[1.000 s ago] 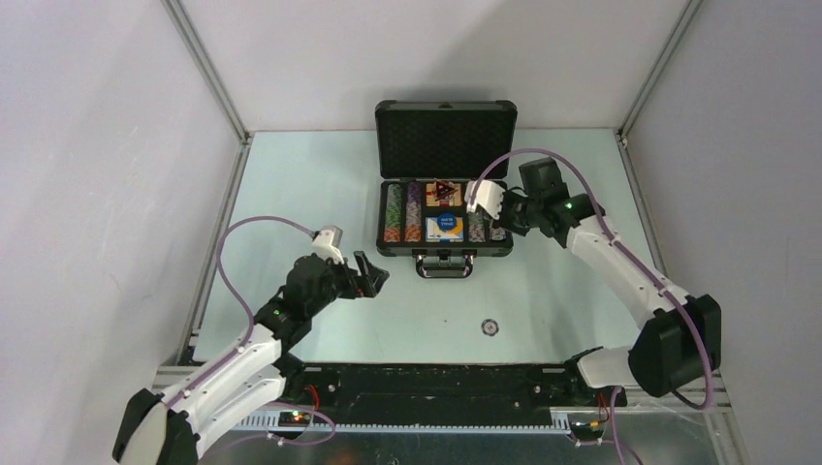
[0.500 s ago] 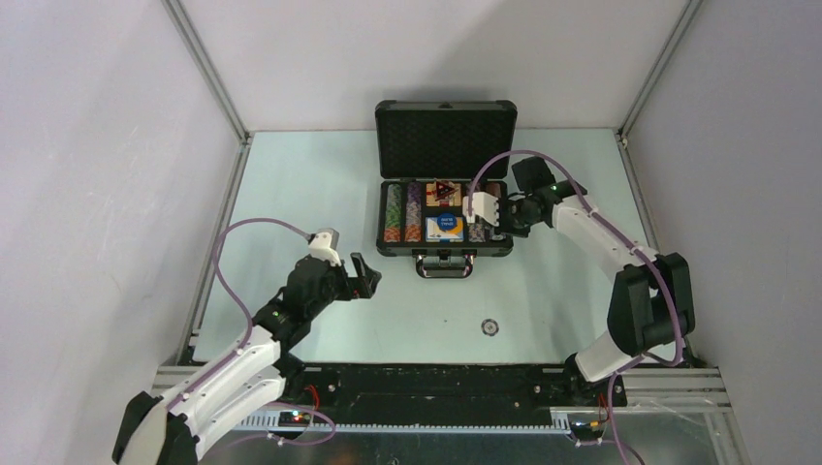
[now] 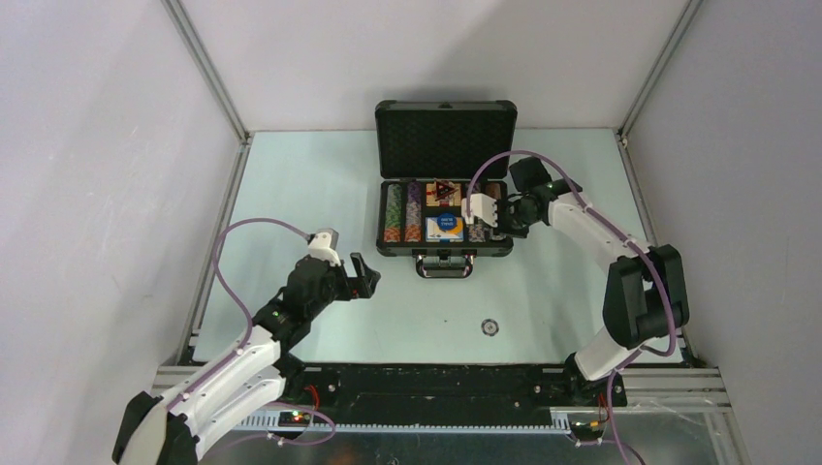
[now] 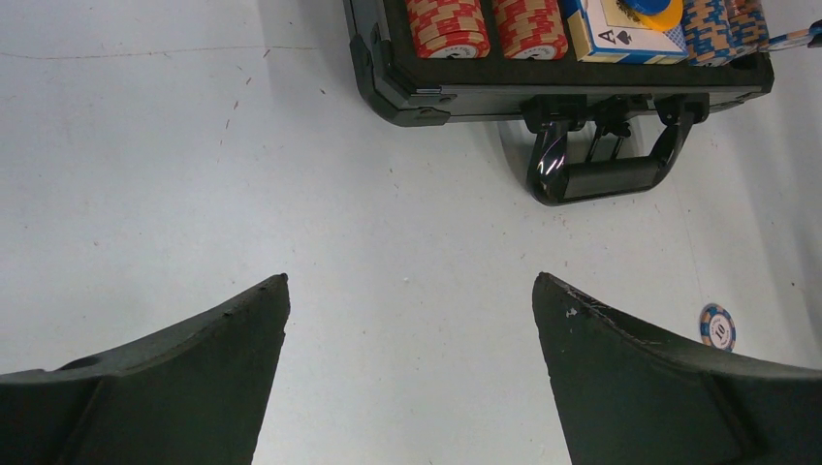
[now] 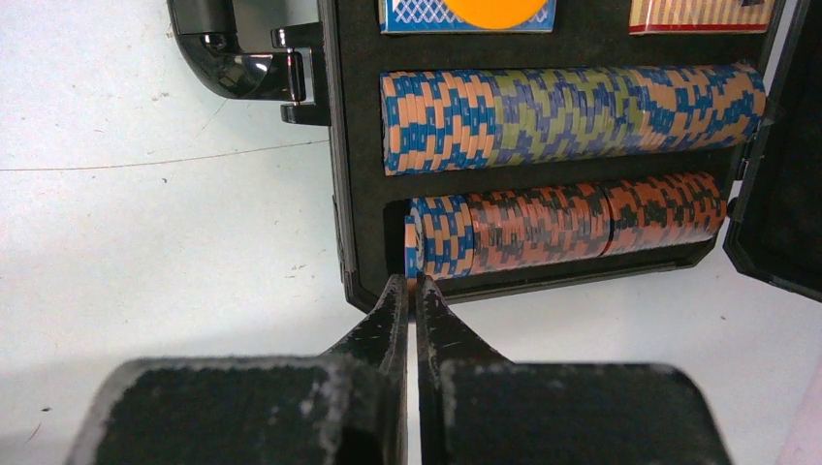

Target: Pack up texas hold em set

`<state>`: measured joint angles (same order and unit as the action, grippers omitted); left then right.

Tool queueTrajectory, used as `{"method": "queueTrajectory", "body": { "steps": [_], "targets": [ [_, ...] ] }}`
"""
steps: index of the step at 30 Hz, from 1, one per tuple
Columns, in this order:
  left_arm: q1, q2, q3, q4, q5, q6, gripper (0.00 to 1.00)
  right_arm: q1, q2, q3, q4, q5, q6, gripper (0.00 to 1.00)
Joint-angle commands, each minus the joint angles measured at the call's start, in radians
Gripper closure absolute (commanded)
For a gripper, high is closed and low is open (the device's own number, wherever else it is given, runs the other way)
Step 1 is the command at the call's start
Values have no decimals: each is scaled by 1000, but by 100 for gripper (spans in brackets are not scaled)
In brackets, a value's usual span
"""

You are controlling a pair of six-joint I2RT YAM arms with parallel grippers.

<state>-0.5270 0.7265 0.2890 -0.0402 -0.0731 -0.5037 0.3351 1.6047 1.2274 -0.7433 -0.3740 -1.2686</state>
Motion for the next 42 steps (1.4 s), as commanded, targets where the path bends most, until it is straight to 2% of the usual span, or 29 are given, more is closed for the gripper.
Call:
{"method": "queueTrajectory", "body": {
  "steps": [1,33,42],
  "targets": [
    [5,0,-5,11,-17,21,0,-3,16,43,18,-5,-5,100],
    [5,14,-1,15,-13,22,0,-6,78,43,116,75,-32,91],
    [5,15,-1,14,-11,21,0,-4,73,43,116,63,-26,75]
  ]
}}
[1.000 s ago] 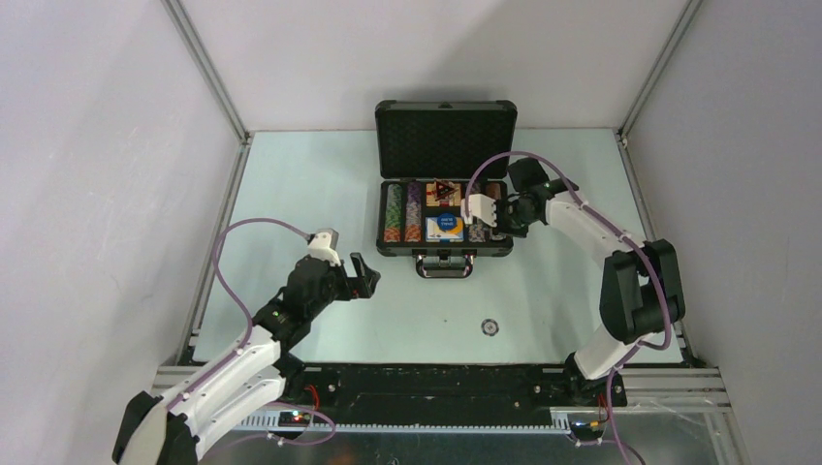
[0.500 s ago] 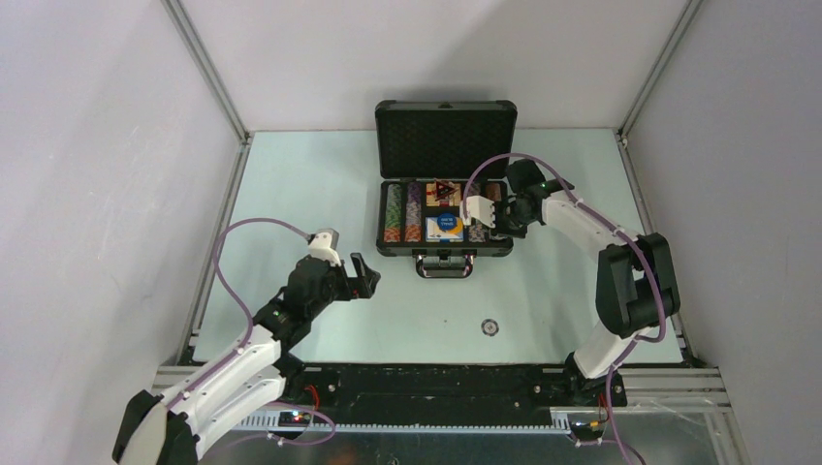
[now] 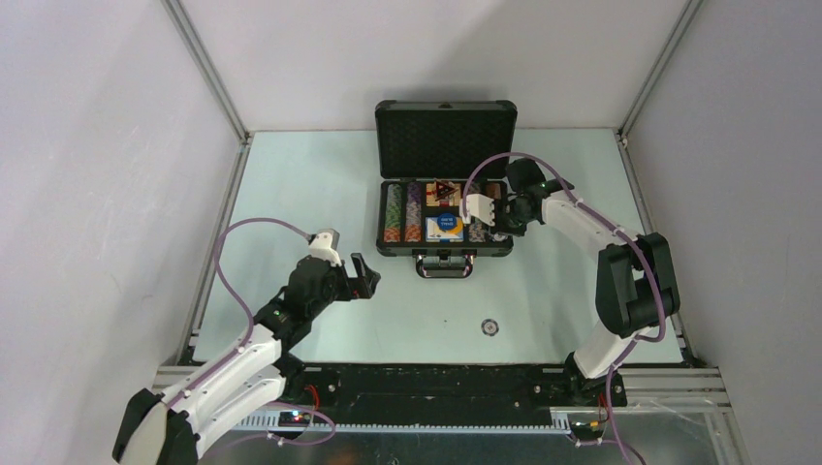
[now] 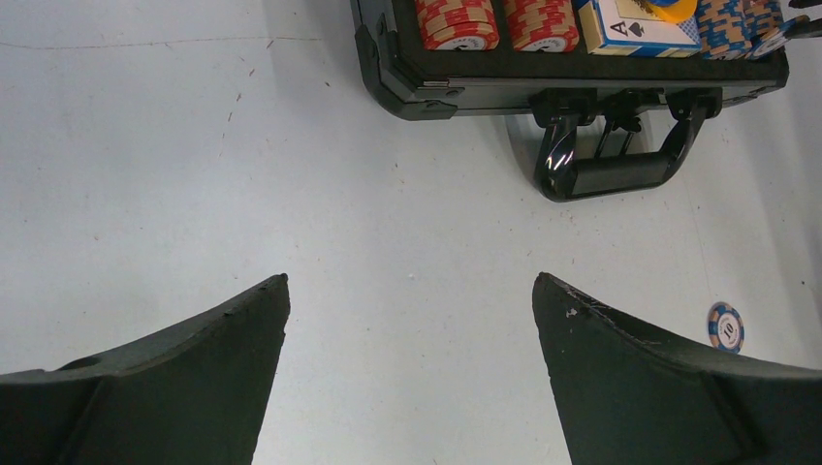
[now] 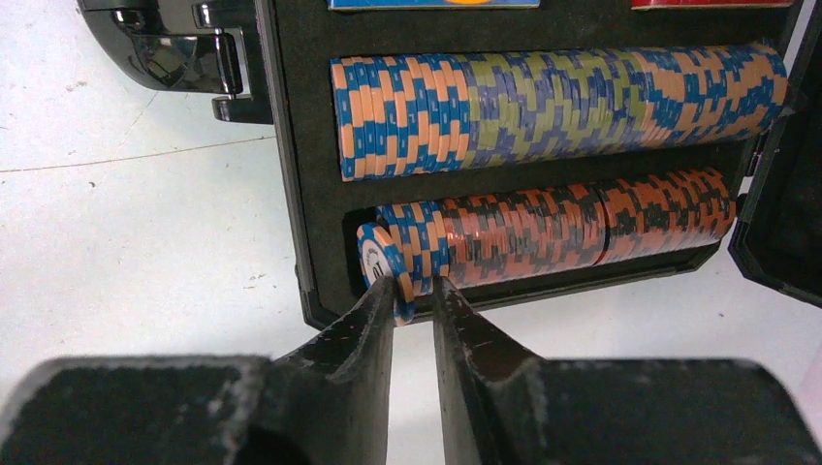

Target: Pack up texas hold em set

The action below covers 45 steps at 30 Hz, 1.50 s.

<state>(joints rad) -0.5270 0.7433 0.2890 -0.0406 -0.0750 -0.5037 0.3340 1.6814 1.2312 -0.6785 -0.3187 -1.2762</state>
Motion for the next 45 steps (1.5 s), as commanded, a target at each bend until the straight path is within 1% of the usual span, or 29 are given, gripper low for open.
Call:
{"method": "queueTrajectory", "body": {
  "steps": [1,31,35,41,44,45],
  "targets": [
    [6,-2,-1,15,-9,22,0,-3,-2,39,48,7,-18,74],
    [6,-2,-2,15,-8,20,0,-1,-31,39,-26,-21,-8,72],
    [5,-1,-1,15,-7,19,0,1,-52,39,-26,-55,2,71],
    [6,-2,-2,15,-8,21,0,15,-125,39,-24,-124,51,71],
    [6,-4,-2,15,-11,20,0,29,-187,17,8,-172,126,70],
    [5,-4,-1,15,-12,20,0,32,-203,-6,45,-208,152,70]
  ]
}}
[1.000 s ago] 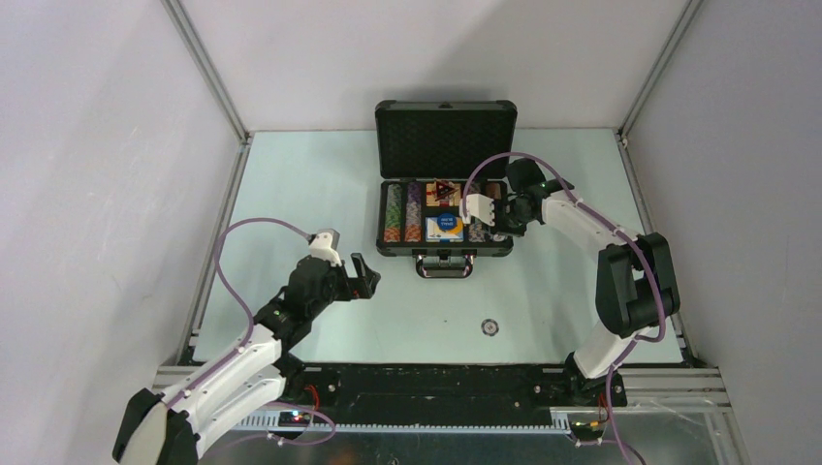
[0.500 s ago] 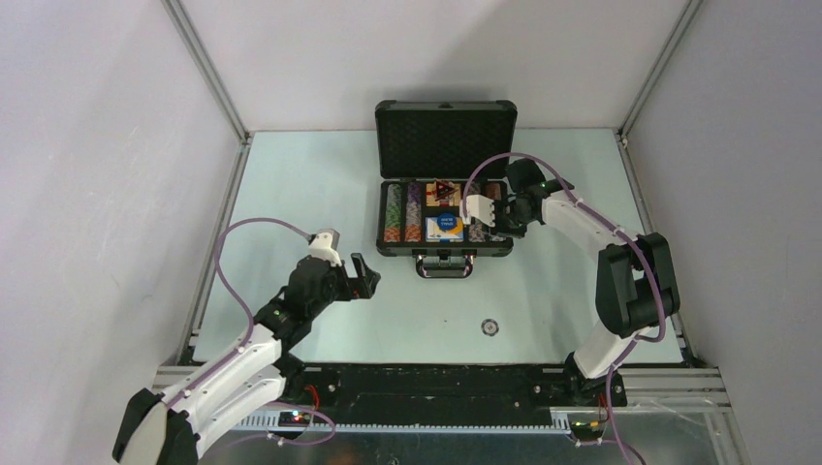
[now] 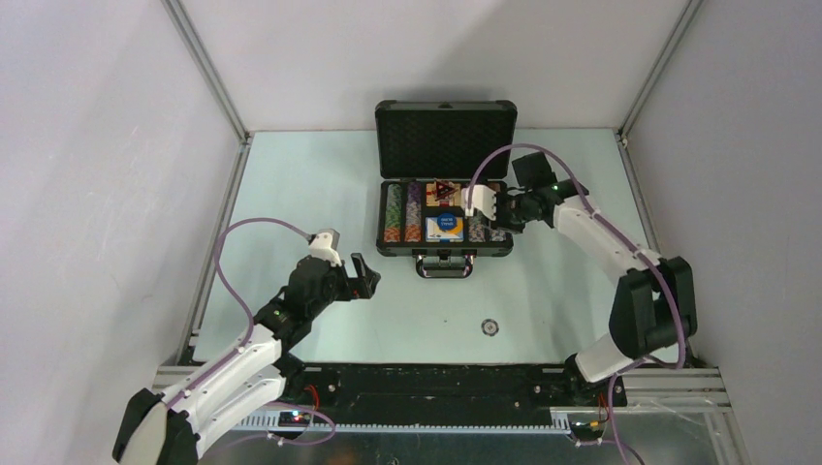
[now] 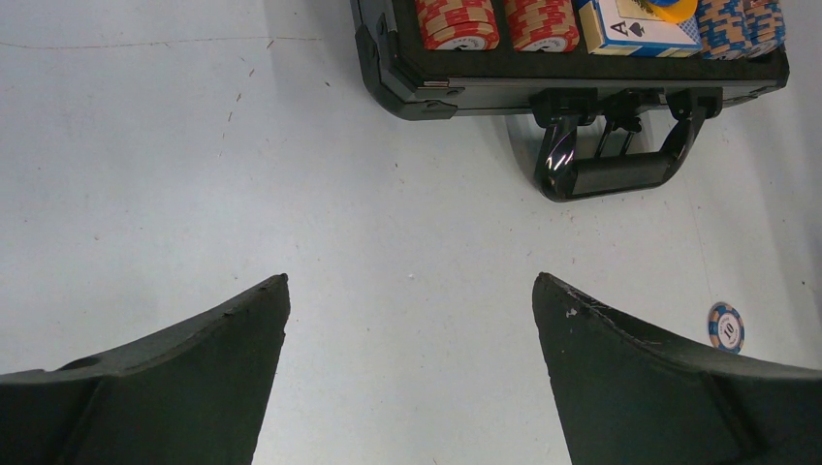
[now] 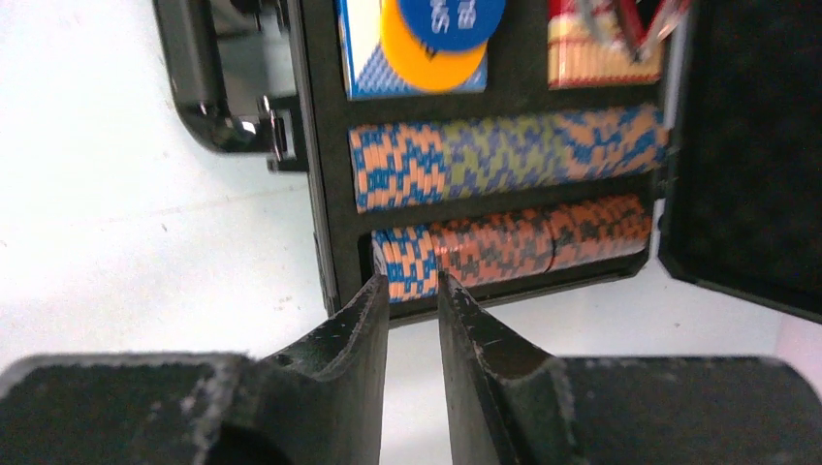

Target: Pack up texas hold em set

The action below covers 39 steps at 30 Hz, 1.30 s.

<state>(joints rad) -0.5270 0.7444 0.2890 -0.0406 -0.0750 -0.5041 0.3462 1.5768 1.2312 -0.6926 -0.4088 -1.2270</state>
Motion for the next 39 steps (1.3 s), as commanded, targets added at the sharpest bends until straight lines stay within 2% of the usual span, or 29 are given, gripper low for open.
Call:
{"method": "queueTrajectory", "body": {
  "steps": [1,5,6,10,11,12,13,14,15,17,18,19,21,22,24,25,27,31,34,39],
  "targets": [
    [5,-6,-2,13,-14,19,0,21,-134,-20,79,-141,157,70],
    [5,-7,0,10,-21,17,0,52,-265,-200,312,-275,397,68],
    [5,-8,0,11,-23,16,0,65,-320,-239,446,-269,514,68],
    [5,-8,0,9,-32,14,0,169,-460,-450,827,-111,822,66],
    [5,-9,0,8,-34,13,0,219,-476,-497,896,0,869,65],
    [5,-9,0,8,-36,14,0,246,-501,-511,912,61,963,67],
    [5,-9,1,7,-40,13,0,304,-510,-522,906,184,1005,68],
    [5,-9,1,6,-42,12,0,366,-528,-524,895,250,1091,72],
    [5,-9,2,6,-44,12,0,397,-536,-524,867,468,1143,73],
    [5,-8,1,5,-47,12,0,465,-572,-512,762,601,1329,72],
    [6,-8,1,5,-48,13,0,488,-581,-504,702,629,1449,70],
    [6,-7,1,6,-49,12,0,495,-603,-483,588,675,1497,66],
    [5,-7,1,5,-49,13,0,505,-647,-462,430,721,1680,61],
    [5,-6,1,6,-49,14,0,506,-667,-461,383,734,1716,60],
    [6,-8,1,5,-49,13,0,499,-729,-473,247,807,1845,44],
    [5,-8,2,5,-49,13,0,496,-777,-486,174,816,1909,29],
    [5,-8,1,6,-49,13,0,481,-853,-535,124,816,1958,17],
    [5,-7,1,5,-50,13,0,461,-907,-571,-2,808,2096,12],
    [5,-4,2,5,-50,14,0,495,-844,-572,-128,829,2207,15],
    [5,0,3,5,-49,16,0,640,-688,-572,-155,854,2363,17]
  ]
}}
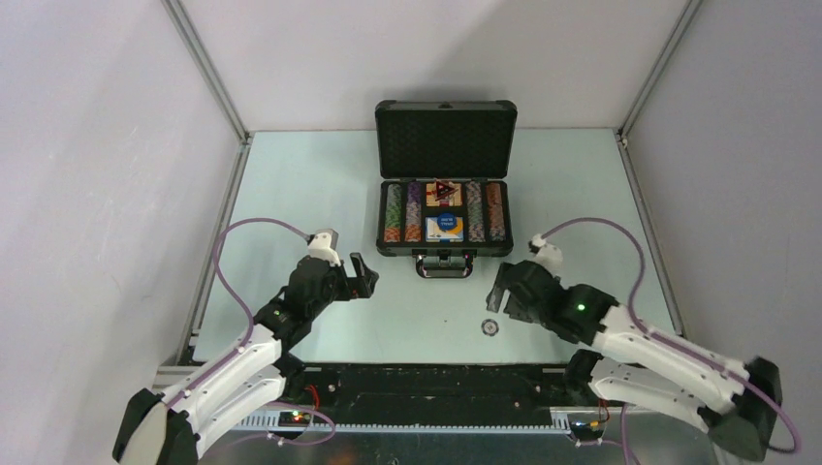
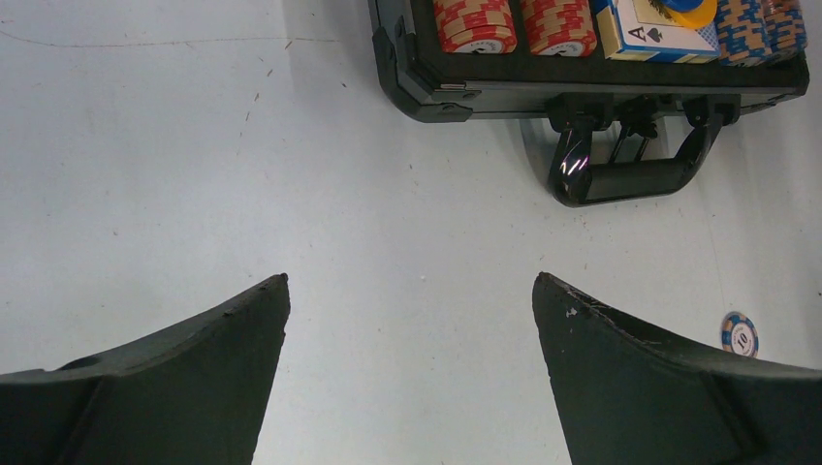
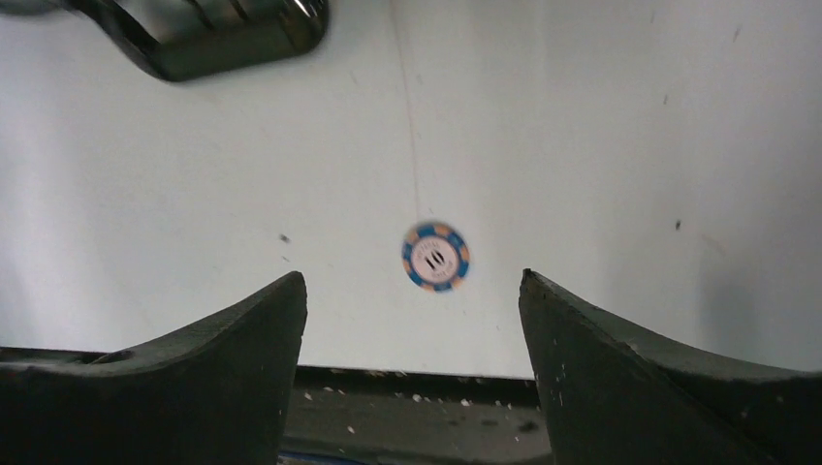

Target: Pack up texas hold em set

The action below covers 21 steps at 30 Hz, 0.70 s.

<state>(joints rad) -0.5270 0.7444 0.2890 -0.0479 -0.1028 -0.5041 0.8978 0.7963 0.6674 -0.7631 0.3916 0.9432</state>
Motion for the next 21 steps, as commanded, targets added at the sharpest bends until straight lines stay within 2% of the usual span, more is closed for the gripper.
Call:
{"method": "queueTrajectory", "body": {
  "steps": [1,8,21],
  "targets": [
    [5,2,4,13,-21,16,0,101,136,-8,-76,51,223,17],
    [5,5,7,13,-17,18,0,146,302,-8,-12,0,260,20],
    [5,0,3,13,-14,17,0,109,513,-14,149,-76,178,36]
  ]
}}
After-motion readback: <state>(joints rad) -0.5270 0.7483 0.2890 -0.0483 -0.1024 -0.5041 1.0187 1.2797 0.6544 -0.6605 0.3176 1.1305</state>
